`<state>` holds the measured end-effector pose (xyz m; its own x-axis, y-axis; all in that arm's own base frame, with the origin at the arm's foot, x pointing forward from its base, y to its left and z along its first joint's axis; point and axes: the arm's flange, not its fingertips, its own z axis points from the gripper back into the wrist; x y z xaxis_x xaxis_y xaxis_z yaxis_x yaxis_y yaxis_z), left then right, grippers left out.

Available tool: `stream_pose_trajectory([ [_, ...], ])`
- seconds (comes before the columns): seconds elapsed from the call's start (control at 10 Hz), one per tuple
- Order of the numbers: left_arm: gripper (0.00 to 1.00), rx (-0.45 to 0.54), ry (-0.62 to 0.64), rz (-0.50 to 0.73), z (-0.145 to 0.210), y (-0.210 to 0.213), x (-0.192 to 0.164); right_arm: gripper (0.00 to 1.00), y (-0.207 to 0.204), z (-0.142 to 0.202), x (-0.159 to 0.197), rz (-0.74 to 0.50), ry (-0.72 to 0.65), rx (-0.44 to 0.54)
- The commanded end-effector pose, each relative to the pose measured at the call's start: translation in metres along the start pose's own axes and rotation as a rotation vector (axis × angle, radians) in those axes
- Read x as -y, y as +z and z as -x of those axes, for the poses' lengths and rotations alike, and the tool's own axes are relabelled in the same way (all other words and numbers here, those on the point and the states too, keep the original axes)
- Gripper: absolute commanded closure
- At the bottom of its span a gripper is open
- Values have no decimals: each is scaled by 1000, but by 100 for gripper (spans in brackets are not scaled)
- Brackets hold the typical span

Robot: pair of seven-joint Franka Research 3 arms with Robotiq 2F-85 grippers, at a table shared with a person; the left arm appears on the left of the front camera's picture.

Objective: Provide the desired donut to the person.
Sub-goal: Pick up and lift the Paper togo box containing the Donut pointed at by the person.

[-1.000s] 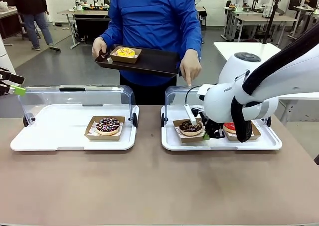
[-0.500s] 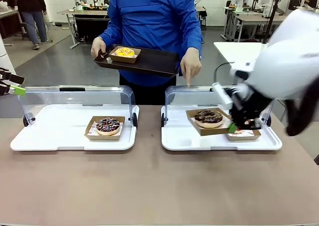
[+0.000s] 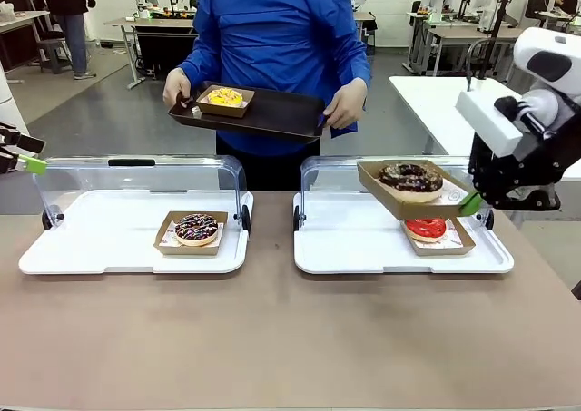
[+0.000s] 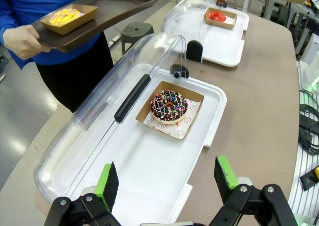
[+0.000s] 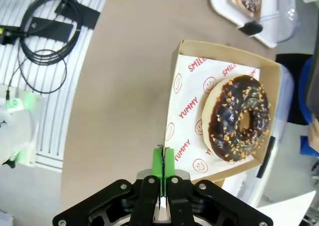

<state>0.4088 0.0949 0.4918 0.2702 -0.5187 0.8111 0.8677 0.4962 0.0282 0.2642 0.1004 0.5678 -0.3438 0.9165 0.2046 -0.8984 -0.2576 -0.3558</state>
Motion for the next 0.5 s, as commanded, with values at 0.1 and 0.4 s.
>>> stream_pose_trajectory([
  [0.1, 0, 21, 0, 3, 1, 1, 0, 100, -5, 2, -3, -21, 16, -6],
  [0.4, 0, 21, 0, 3, 1, 1, 0, 100, -5, 2, -3, -21, 16, -6],
])
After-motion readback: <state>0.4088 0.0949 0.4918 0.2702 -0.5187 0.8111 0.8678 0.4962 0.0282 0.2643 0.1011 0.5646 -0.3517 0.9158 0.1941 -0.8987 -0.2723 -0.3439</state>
